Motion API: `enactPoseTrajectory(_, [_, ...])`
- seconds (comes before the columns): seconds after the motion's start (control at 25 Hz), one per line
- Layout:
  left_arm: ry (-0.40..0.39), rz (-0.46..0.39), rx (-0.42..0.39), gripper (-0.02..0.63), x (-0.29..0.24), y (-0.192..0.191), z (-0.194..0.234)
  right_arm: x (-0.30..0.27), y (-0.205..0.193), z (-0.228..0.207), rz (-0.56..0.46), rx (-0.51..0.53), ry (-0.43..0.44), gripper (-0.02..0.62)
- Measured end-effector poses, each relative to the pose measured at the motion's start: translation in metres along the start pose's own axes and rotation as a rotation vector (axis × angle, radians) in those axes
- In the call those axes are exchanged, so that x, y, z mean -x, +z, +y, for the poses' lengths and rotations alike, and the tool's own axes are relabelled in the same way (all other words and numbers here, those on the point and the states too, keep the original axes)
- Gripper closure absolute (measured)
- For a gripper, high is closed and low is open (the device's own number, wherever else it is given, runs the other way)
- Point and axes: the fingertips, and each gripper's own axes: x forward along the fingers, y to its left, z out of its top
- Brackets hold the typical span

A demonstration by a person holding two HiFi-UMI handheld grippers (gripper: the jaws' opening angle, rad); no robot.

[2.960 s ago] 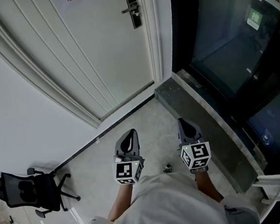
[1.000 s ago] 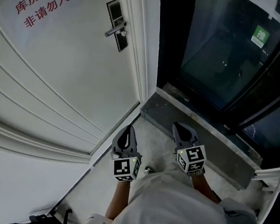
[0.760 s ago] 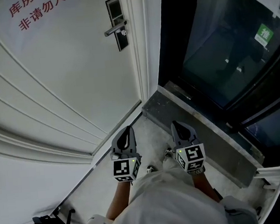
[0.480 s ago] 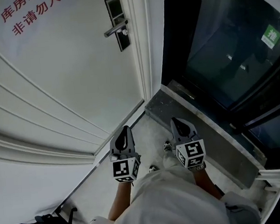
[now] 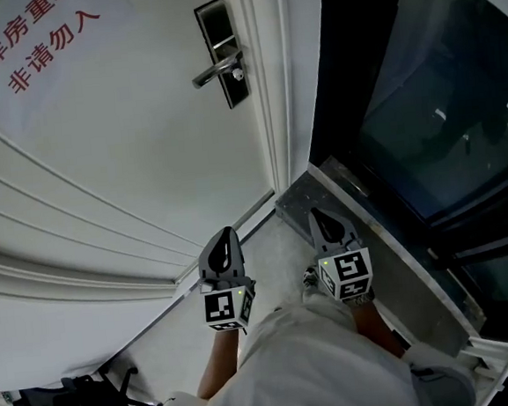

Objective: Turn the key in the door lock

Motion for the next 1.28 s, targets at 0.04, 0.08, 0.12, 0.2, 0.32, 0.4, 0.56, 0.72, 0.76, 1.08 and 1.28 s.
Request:
enactPoseTrajectory(0.04, [0.013,-0.005,0.0,0.597,-0.008,0.003,-0.002,-0.006,0.003,-0.009,-0.002,-0.001,0.006,0.594])
enactPoseTrajectory(0.08, [0.025,-0.007,0.001,0.597,-0.017,0.005,-0.004,-0.012,0.006,-0.019,-0.004,-0.002,0.012,0.594])
enactPoseTrajectory(0.12, [0.037,-0.003,0.004,0.597,-0.025,0.005,-0.006,-0.017,0.007,-0.028,-0.004,-0.005,0.019,0.594])
enactPoseTrajectory(0.2, [0.062,0.014,0.007,0.597,-0.039,0.003,-0.01,-0.028,0.009,-0.046,-0.002,-0.012,0.033,0.594])
enactPoseTrajectory(0.32, [0.108,-0.006,-0.003,0.597,-0.059,0.01,-0.017,-0.046,0.008,-0.072,0.007,-0.022,0.058,0.594])
enactPoseTrajectory(0.4, [0.145,-0.009,-0.008,0.597,-0.067,0.011,-0.019,-0.056,0.007,-0.085,0.009,-0.028,0.077,0.594])
enactPoseTrajectory(0.56, [0.21,-0.002,-0.012,0.597,-0.078,0.009,-0.017,-0.078,0.009,-0.103,0.005,-0.033,0.111,0.594])
enactPoseTrajectory(0.72, [0.25,0.007,-0.018,0.597,-0.084,0.01,-0.01,-0.097,0.013,-0.103,0.0,-0.034,0.149,0.594])
enactPoseTrajectory(0.76, [0.259,0.005,-0.02,0.597,-0.086,0.012,-0.007,-0.101,0.015,-0.101,-0.002,-0.032,0.161,0.594])
enactPoseTrajectory(1.08, [0.283,-0.003,0.002,0.597,-0.111,0.009,0.031,-0.141,0.027,-0.078,-0.014,0.03,0.208,0.594])
enactPoseTrajectory(1.28, [0.242,-0.047,-0.015,0.597,-0.149,0.026,0.054,-0.167,0.056,-0.072,-0.04,0.175,0.176,0.594])
